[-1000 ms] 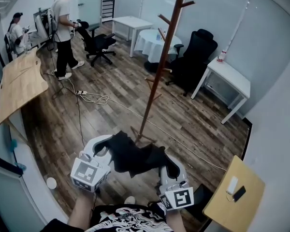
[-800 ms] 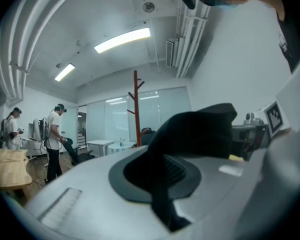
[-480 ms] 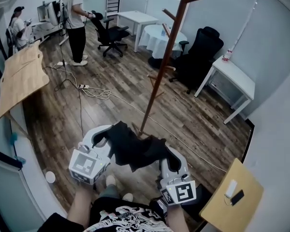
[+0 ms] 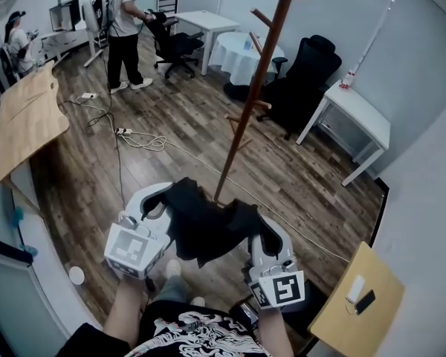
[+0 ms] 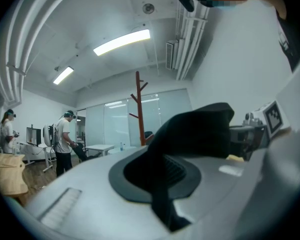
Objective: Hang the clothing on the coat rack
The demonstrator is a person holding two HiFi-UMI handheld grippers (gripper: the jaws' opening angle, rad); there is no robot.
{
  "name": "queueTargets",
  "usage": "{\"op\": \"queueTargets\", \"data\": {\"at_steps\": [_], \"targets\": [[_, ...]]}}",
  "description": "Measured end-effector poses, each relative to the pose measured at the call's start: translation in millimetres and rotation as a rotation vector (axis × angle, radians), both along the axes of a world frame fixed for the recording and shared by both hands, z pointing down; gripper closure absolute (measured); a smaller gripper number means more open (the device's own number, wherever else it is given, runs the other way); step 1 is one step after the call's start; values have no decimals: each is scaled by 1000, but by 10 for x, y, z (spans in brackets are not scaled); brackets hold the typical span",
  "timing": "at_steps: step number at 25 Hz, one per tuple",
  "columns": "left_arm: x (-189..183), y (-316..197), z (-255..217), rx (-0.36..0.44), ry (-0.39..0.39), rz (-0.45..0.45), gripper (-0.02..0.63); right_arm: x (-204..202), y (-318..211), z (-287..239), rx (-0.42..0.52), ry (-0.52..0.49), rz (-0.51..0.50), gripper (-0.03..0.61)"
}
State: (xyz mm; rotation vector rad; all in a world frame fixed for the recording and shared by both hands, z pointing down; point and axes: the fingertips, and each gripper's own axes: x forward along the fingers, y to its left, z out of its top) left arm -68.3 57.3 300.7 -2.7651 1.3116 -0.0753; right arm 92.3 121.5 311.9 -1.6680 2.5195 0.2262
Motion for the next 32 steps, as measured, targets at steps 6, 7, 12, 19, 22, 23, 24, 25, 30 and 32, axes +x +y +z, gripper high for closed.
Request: {"op": "queueTargets", "data": {"at_steps": [6, 7, 12, 19, 22, 23, 24, 25, 30, 32], "targets": [[-6, -413, 210, -14, -23, 36, 612, -7, -384, 83, -28, 6, 26, 575], [-9, -504, 256, -15, -28, 42, 612, -11, -449, 105, -34, 7, 32, 575], [41, -926, 352, -47, -41, 72, 612, -31, -762, 170, -51, 11, 64, 575], [106, -1335, 499, -55, -84, 109, 612, 37, -1220, 297, -76, 40, 131, 575], [105, -1479, 508, -51, -79, 112, 612, 40, -1339, 378, -92, 33, 162, 575], [94, -1522, 519, -52, -74, 110, 612, 39, -1371, 406, -96, 31, 172, 575], [86, -1561, 545, -54, -71, 112, 612, 38, -1405, 427, -99, 30, 180, 575], [81, -1602, 563, -58, -66, 115, 612, 34, -1443, 438, -100, 29, 186, 575], [12, -1817, 582, -114, 17, 127, 612, -34, -1625, 443, -104, 21, 197, 575], [-21, -1904, 601, -122, 29, 133, 612, -72, -1700, 443, -103, 19, 200, 575]]}}
